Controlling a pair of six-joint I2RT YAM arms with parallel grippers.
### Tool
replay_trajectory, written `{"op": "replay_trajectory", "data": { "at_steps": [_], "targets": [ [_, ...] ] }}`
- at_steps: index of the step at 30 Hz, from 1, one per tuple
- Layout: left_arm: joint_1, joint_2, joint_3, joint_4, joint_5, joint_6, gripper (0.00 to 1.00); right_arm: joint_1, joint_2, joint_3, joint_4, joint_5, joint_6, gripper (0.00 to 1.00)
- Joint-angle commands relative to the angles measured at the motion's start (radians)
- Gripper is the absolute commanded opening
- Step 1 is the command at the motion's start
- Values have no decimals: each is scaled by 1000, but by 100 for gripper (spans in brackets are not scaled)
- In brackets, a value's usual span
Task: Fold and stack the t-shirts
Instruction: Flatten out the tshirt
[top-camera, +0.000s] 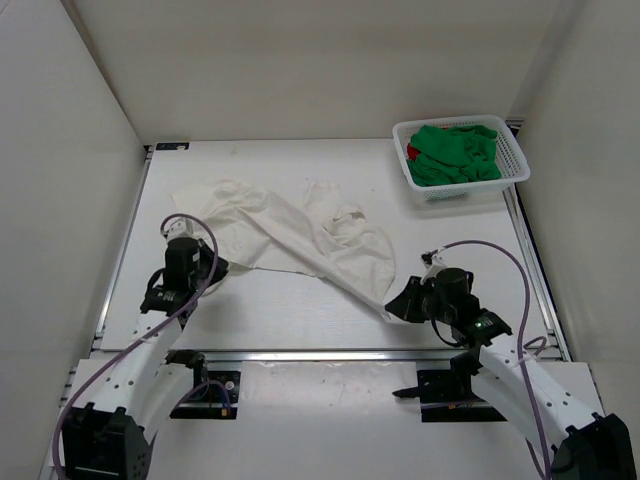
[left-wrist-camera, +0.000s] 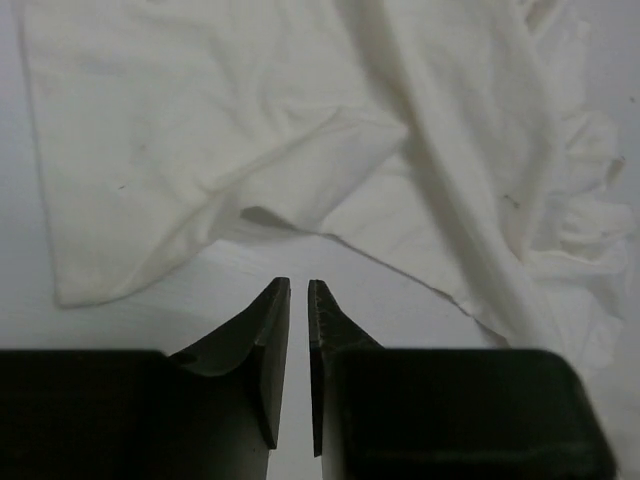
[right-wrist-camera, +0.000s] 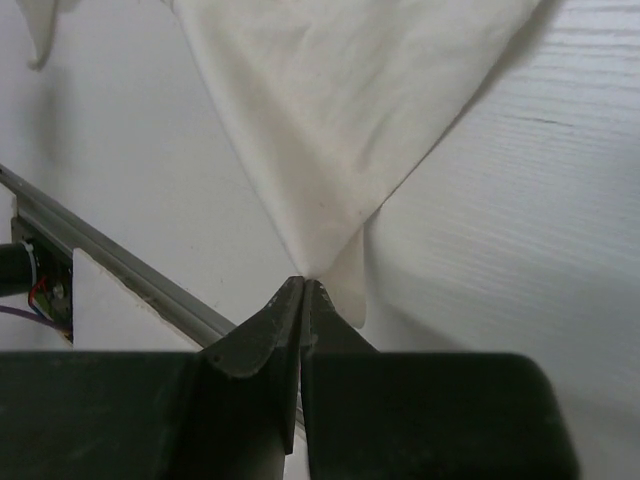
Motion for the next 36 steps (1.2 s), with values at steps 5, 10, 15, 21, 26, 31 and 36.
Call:
{"op": "replay_trajectory", "data": {
  "at_steps": [5, 10, 15, 21, 26, 31, 36],
  "targets": [
    [97, -35, -61, 74, 164, 15, 7, 74, 136, 72, 86, 36, -46, 0],
    [191, -73, -100, -58, 156, -51, 12, 92, 194, 131, 79, 68, -82, 0],
    [197, -159, -69, -201, 16, -121, 64, 113, 228, 137, 103, 53, -86, 0],
    [288, -129, -162, -148, -1, -172, 44, 132, 233, 135, 115, 32, -99, 0],
    [277, -64, -204, -64, 6, -239, 38, 150, 231, 134, 123, 21, -102, 0],
    [288, -41, -242, -19, -18, -293, 42, 167, 231, 123, 135, 10, -100, 0],
    [303, -1, -299, 64, 5, -347, 42, 167, 222, 129, 135, 10, -91, 0]
  ]
}}
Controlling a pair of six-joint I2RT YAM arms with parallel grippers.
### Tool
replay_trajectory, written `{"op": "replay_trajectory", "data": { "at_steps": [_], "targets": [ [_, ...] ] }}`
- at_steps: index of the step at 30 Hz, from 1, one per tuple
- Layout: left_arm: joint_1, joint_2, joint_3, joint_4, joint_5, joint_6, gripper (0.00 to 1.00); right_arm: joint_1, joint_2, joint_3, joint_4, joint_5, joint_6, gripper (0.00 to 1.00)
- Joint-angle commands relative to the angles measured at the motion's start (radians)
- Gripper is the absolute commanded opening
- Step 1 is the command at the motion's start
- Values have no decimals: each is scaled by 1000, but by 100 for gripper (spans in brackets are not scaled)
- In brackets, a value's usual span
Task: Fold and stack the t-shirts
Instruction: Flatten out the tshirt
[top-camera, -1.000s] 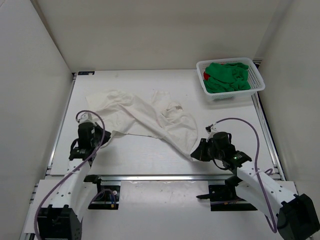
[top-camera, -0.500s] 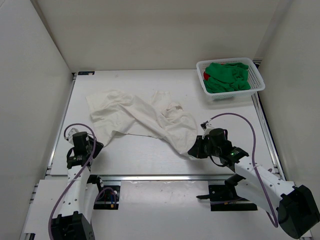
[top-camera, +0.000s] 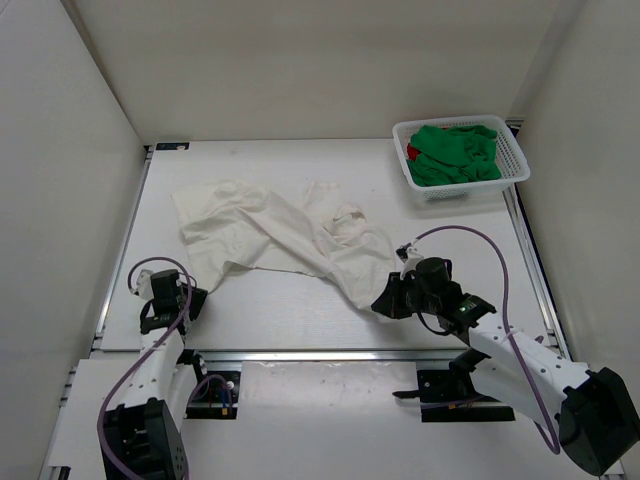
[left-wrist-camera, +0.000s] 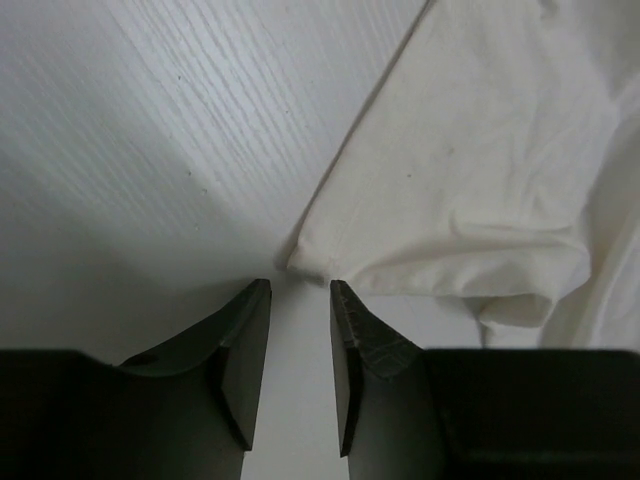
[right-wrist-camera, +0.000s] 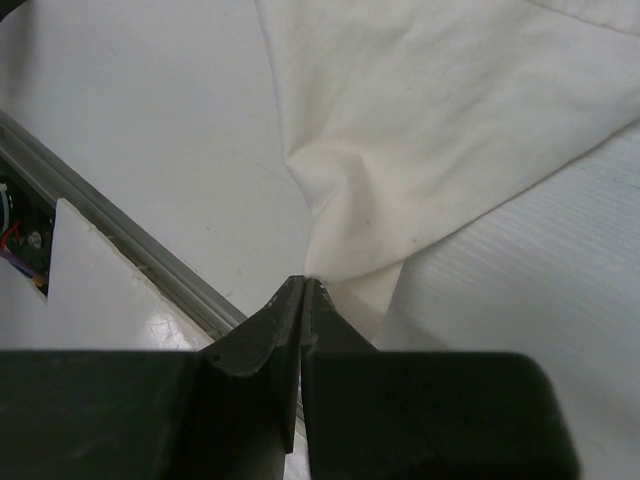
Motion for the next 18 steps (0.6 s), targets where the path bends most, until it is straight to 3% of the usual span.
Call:
{"op": "replay_trajectory", "data": {
  "at_steps": [1, 9, 13, 14, 18],
  "targets": [
    [9, 39, -59, 61, -8, -73, 39, 17, -14, 23, 47, -8, -11, 0],
    [0, 75, -62, 113, -7, -125, 37, 0, -32, 26, 50, -12, -10, 0],
    [1, 78, -62, 127, -12, -119, 19, -2, -38, 26, 44, -4, -5, 0],
    [18, 76, -68, 130, -9, -115, 11, -3, -49, 26, 37, -4, -7, 0],
    [41, 76, -12, 135, -24, -58, 0, -5, -52, 27, 29, 5, -7, 0]
  ]
}}
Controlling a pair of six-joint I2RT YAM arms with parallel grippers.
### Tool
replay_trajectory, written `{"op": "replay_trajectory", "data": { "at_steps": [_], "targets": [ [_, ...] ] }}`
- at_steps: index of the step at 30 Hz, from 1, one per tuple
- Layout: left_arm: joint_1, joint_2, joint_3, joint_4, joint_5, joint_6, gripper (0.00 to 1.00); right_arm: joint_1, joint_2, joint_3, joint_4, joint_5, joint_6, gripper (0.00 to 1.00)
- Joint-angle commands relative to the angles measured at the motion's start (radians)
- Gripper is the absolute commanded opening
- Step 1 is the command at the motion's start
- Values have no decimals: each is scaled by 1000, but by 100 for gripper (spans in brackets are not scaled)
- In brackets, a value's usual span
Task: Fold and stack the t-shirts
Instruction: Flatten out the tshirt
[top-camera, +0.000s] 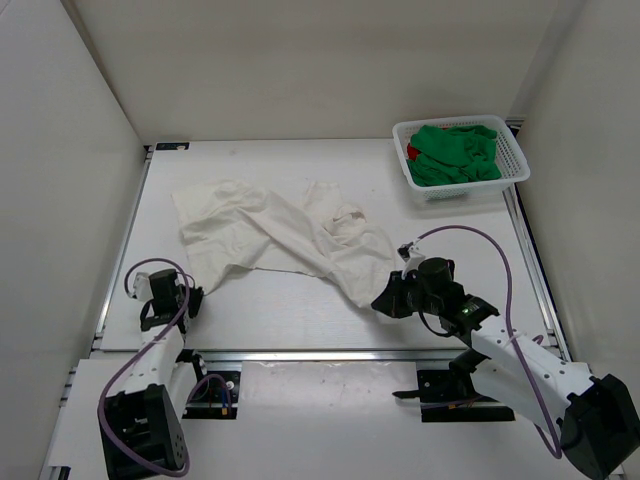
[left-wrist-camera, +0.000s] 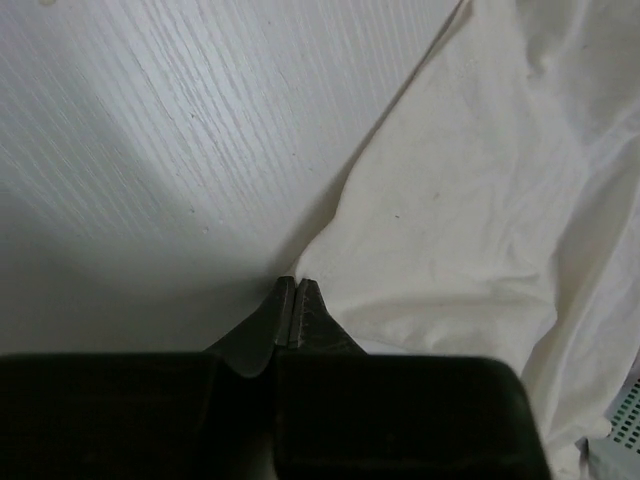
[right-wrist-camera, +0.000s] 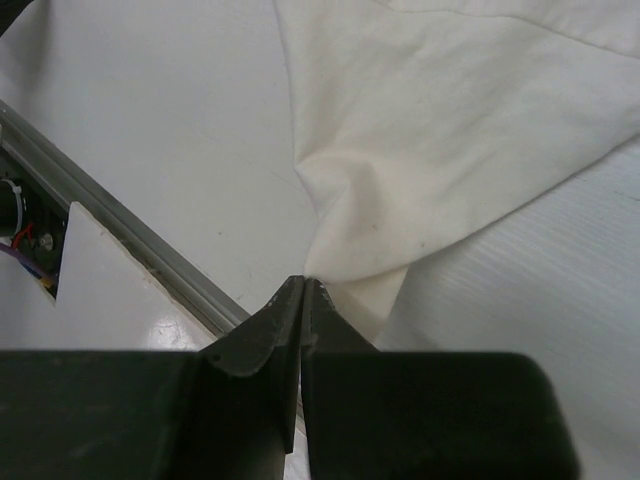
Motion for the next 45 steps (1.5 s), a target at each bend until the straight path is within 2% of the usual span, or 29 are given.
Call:
{"op": "replay_trajectory", "data": {
  "at_steps": [1, 5, 7, 11, 15, 17, 18, 20, 22, 24, 27, 29, 32, 36, 39, 45],
  "targets": [
    [12, 13, 57, -38, -38, 56, 0, -8, -15, 26, 24, 11, -6, 0],
    [-37, 13, 177, -62, -52, 131, 0, -24, -20, 43, -14, 37, -5, 0],
    [-38, 32, 292, -90, -43, 186, 0, -27, -15, 58, -60, 52, -3, 0],
    [24, 95, 456, -134, 38, 303, 0, 4, -22, 52, -135, 74, 24, 0],
    [28, 83, 446, -131, 39, 355, 0, 136, 32, -23, -105, 59, 112, 0],
    [25, 61, 403, -109, 60, 358, 0, 173, 130, 3, -129, 51, 72, 2],
    [28, 56, 377, -108, 72, 357, 0, 176, 149, 39, -138, 49, 52, 4],
    [48, 55, 369, -99, 110, 366, 0, 147, 164, 119, -212, 86, -17, 24],
    [61, 70, 373, -105, 141, 381, 0, 118, 115, 164, -264, 135, -51, 33],
    [74, 66, 384, -116, 144, 406, 0, 31, 75, 181, -292, 161, -69, 39],
    [26, 49, 413, -128, 125, 424, 0, -92, 60, 124, -232, 119, -40, 38],
    [-6, 49, 410, -116, 131, 415, 0, -114, 119, 110, -182, 118, -22, 37],
    [-40, 55, 390, -102, 155, 407, 0, -108, 196, 112, -71, 196, -6, 37],
    [-89, 72, 360, -88, 174, 406, 0, -192, 340, 139, 36, 223, -14, 38],
    [-135, 63, 344, -79, 158, 409, 0, -247, 388, 144, 59, 205, -25, 37],
    [-136, 38, 306, -66, 174, 401, 0, -229, 438, 103, 170, 157, 17, 37]
  ]
}}
